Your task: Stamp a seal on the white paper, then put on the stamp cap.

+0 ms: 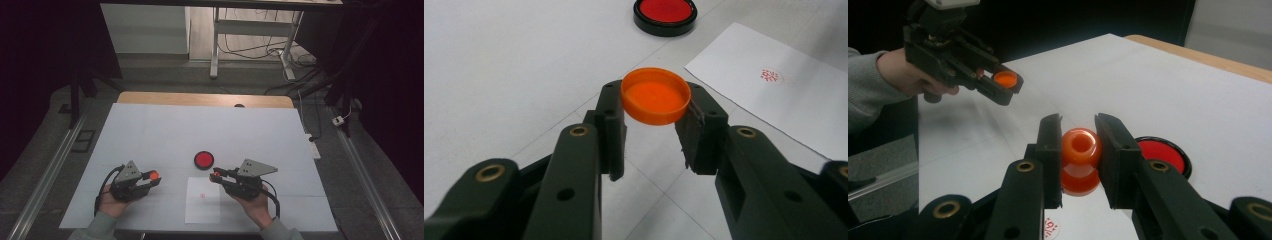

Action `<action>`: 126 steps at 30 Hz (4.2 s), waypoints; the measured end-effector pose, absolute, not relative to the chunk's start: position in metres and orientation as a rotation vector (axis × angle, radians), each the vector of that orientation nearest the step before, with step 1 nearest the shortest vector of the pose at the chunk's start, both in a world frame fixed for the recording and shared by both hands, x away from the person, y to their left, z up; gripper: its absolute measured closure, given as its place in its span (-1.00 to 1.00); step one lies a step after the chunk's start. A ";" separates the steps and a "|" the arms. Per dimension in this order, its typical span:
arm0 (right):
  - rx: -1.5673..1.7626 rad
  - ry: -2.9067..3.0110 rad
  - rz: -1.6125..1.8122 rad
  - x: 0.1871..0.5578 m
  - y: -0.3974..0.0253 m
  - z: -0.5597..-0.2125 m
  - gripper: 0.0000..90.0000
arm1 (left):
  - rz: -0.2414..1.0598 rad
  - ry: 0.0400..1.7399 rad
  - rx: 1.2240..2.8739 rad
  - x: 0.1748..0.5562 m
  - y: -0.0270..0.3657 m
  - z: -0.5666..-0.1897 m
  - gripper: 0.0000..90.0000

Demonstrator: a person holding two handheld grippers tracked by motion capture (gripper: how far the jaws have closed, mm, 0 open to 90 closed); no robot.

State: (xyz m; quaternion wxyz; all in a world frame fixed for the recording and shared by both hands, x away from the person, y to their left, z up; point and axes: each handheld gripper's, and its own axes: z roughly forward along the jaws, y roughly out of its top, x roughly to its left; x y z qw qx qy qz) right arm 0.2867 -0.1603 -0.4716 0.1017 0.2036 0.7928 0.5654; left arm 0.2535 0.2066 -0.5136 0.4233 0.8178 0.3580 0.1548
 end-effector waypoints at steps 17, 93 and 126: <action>0.631 2.262 1.711 0.291 -0.174 -0.458 0.60 | 0.383 0.890 2.056 0.255 0.204 -0.514 0.44; 0.640 2.288 1.702 0.296 -0.172 -0.462 0.60 | 0.290 0.616 2.087 0.283 0.091 -0.487 0.44; 0.640 2.292 1.698 0.296 -0.171 -0.464 0.60 | 0.245 0.560 2.119 0.289 0.055 -0.493 0.44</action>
